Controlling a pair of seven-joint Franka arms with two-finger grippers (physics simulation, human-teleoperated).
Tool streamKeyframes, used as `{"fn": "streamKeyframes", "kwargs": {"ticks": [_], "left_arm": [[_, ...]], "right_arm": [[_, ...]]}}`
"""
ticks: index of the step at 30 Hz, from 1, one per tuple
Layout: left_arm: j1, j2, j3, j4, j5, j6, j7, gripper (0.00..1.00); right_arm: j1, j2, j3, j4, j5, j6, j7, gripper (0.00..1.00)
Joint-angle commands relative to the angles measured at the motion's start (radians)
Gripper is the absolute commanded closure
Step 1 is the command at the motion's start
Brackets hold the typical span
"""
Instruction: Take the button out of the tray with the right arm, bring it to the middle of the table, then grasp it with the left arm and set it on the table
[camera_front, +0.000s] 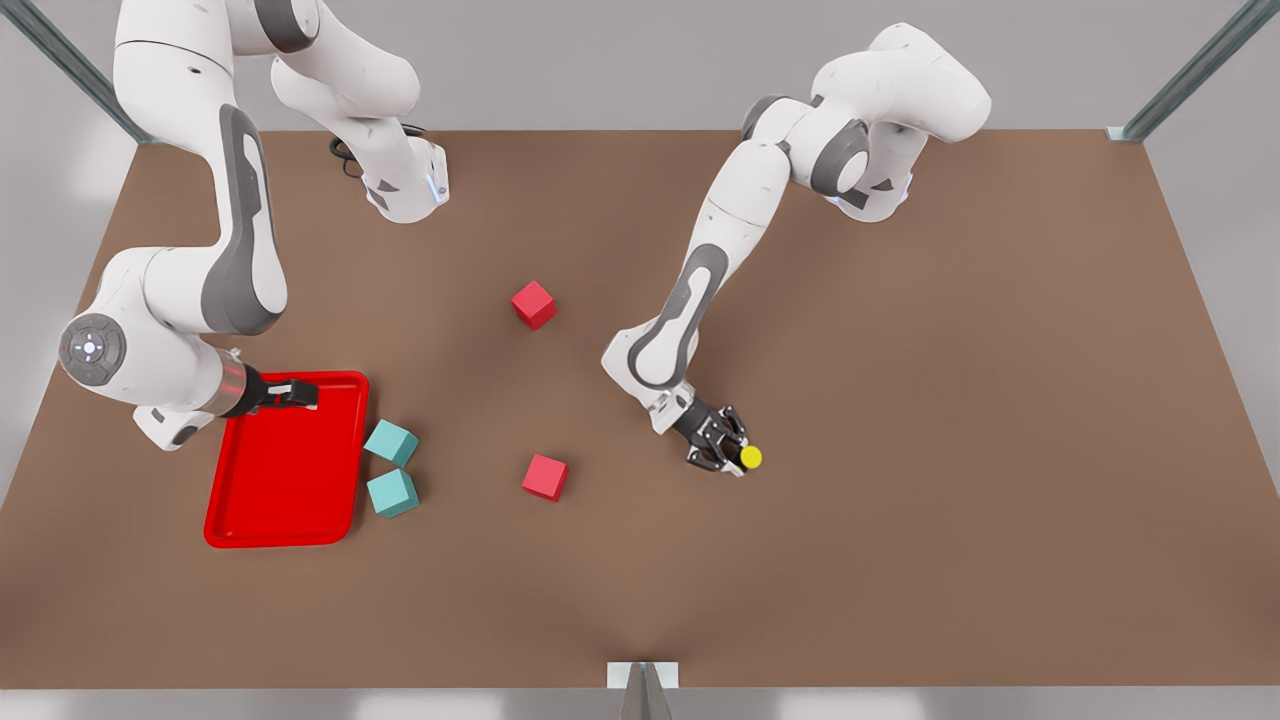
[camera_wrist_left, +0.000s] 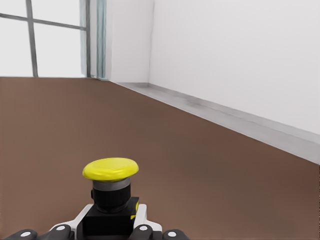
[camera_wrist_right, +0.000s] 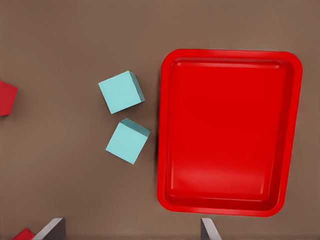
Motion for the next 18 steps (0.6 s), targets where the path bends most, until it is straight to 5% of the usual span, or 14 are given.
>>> {"fn": "streamKeyframes", "kwargs": {"ticks": [1,7,10,18], "left_arm": [[-0.002,0.001,0.001,0.002,0.002,-0.011,-0.091,0.49],[-0.012,0.01,0.0,0.002,0.0,-0.011,-0.091,0.4],[-0.012,0.013,0.001,0.002,0.002,-0.013,-0.09,0.01],[-0.022,-0.003,0.001,0.003,0.005,-0.025,-0.071,0.0]], "right_arm": [[0.0,-0.001,0.0,0.0,0.001,0.001,-0.001,0.0],[0.008,0.004,0.0,0.0,0.001,-0.001,-0.001,0.0],[0.006,0.004,0.0,0.002,0.001,-0.004,-0.001,0.0],[0.008,0.007,0.0,0.0,0.001,-0.002,-0.001,0.0]]}}
